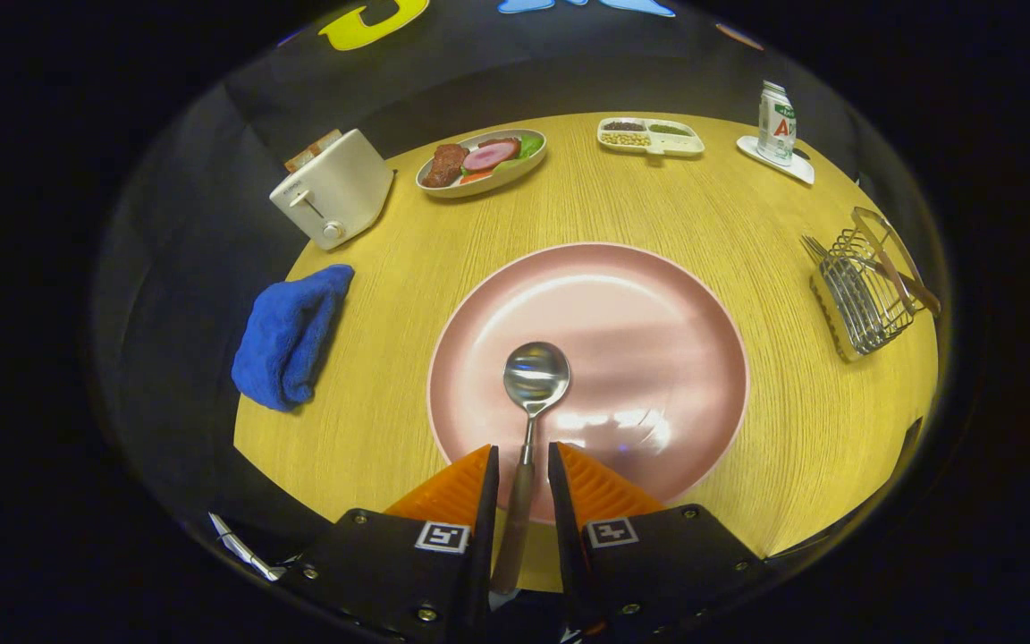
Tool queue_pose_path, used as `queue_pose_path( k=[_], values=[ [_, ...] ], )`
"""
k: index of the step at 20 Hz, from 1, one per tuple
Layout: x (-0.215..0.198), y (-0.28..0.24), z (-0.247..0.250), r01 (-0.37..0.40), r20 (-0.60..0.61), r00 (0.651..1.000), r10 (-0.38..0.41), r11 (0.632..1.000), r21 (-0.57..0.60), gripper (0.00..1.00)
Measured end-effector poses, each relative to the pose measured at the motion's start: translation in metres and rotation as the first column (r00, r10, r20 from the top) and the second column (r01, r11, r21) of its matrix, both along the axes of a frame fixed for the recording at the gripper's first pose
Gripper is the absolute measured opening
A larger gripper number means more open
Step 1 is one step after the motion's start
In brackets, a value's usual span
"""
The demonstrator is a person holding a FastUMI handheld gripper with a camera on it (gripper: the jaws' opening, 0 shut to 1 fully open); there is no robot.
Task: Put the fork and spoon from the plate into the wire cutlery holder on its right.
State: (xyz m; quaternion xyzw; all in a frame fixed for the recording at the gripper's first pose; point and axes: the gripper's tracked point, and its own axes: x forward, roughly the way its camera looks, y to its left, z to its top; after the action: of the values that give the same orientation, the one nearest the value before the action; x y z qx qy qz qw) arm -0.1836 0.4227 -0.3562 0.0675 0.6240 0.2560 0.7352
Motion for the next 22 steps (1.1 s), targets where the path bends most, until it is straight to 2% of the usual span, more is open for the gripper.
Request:
queue_pose_path(
  k=[6, 11, 12, 14, 15, 22],
  values=[
    [-0.008, 0.002, -0.012, -0.030, -0.015, 0.999, 0.030, 0.999, -0.028, 0.33],
    [-0.010, 0.001, -0.030, -0.026, -0.026, 0.999, 0.025, 0.998, -0.062, 0.33],
    [-0.009, -0.001, -0.022, -0.028, -0.039, 0.999, 0.026, 0.998, -0.054, 0.11],
    [-0.009, 0.001, -0.023, -0.028, -0.043, 0.999, 0.026, 0.998, -0.052, 0.14],
    [-0.010, -0.001, -0.018, -0.034, -0.053, 0.998, 0.032, 0.998, -0.046, 0.06],
    [-0.009, 0.000, -0.020, -0.036, -0.057, 0.998, 0.034, 0.999, -0.037, 0.06]
  ],
)
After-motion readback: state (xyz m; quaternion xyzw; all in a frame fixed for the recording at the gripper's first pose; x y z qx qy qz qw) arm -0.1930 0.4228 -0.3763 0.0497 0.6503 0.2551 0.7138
